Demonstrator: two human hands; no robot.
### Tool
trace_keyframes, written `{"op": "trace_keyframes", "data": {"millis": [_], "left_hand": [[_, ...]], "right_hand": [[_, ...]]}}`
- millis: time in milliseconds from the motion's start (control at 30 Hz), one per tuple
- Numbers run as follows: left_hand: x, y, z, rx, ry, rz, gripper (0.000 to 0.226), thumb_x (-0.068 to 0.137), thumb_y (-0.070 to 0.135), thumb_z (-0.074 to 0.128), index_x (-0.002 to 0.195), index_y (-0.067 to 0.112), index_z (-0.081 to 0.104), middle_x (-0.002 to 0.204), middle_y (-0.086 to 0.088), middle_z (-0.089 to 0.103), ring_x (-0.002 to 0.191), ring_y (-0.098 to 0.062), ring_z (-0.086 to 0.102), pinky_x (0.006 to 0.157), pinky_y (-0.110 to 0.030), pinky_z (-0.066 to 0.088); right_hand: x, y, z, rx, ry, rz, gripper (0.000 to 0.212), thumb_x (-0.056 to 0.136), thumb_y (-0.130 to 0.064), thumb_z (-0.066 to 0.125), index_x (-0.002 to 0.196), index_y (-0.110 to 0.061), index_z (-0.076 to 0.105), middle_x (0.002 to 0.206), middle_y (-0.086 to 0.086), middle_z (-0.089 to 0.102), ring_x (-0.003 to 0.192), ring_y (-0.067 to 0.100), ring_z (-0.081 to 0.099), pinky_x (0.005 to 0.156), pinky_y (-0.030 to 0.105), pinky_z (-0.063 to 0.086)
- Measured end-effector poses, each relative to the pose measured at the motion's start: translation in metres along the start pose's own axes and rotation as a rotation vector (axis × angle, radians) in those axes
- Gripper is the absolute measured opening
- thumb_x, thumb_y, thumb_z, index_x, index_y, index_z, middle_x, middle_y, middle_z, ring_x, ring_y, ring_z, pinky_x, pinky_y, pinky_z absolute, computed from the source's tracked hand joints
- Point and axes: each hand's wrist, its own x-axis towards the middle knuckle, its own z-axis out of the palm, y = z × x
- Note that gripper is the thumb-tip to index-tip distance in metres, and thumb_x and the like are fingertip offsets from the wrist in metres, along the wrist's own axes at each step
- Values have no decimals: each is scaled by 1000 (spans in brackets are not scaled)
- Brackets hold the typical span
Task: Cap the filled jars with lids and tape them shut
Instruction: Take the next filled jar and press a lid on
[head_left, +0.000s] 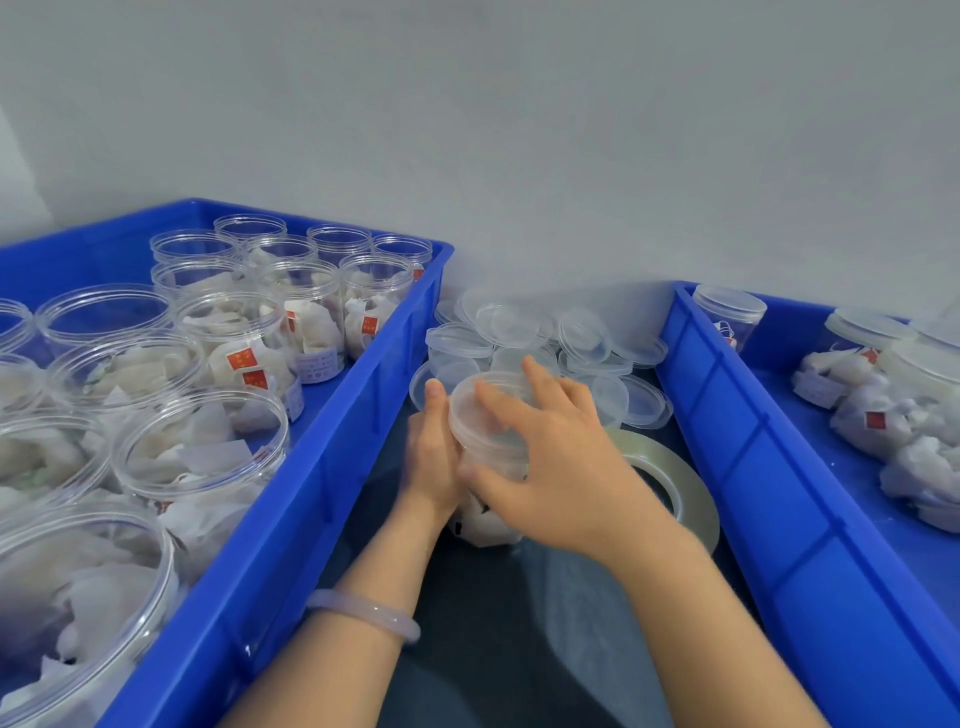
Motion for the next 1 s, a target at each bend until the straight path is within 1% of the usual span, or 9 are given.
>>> {"op": "trace_keyframes", "data": {"millis": [100,167,333,400,600,767,833,900,1000], "left_hand": [[6,-3,-2,79,32,44,56,93,55,35,80,18,75,85,-3,74,93,-22,67,91,-39,48],[8,-7,-5,99,-20,35,61,85,57,29,79,21,78,86,-1,75,94,-20,68,91,-37,48],[8,-5,-8,175,-98,74,55,91,51,25,80,38,77,85,8,75,87,-7,70,80,-26,52],[7,-7,-8,146,-62,111,57,99,46,25,78,37,77,83,9,75,85,-6,69,79,-25,53],[-3,-10,-1,206,121,171,61,99,46,22,72,20,70,66,6,71,68,-5,67,64,-16,50],[-4,3,-3,78,-98,2,63,82,60,36,101,9,68,104,-10,71,105,-23,64,99,-41,45],[-10,-2,-2,241,-55,56,63,82,52,51,118,2,59,124,-5,62,116,-15,56,104,-35,41],[-12,-7,2,399,112,237,25,94,28,48,88,8,63,85,23,71,80,13,60,73,-13,47],[-13,-6,5,395,212,266,53,103,9,32,56,23,50,53,26,61,53,10,57,47,-5,38]], "right_hand": [[-7,4,-21,-75,-45,-29,47,81,-33,60,128,-36,53,114,-5,52,111,15,29,75,17,18],[-6,6,-28,-68,27,58,40,75,-47,66,114,-38,61,96,-9,44,103,14,39,75,20,23],[3,21,-22,246,-8,136,97,51,-59,78,137,-34,42,134,-20,31,128,-4,21,100,19,24],[6,25,-14,422,-53,70,89,60,-46,83,139,-32,43,147,-20,31,134,-9,23,111,19,25],[12,22,20,410,285,20,70,65,-27,85,128,-18,57,129,-9,55,116,-7,45,94,0,29],[9,28,17,428,222,-22,86,61,-39,87,136,-19,50,138,-7,47,120,-15,37,95,-3,24],[7,21,29,416,346,5,76,62,-33,88,128,-14,57,130,-2,50,108,-23,39,90,-4,25],[6,11,41,386,482,63,64,61,-32,88,117,-12,64,122,-3,49,99,-31,36,83,-7,25],[8,5,49,375,588,124,62,60,-36,87,113,-13,65,119,-6,45,98,-31,35,81,-8,25]]}}
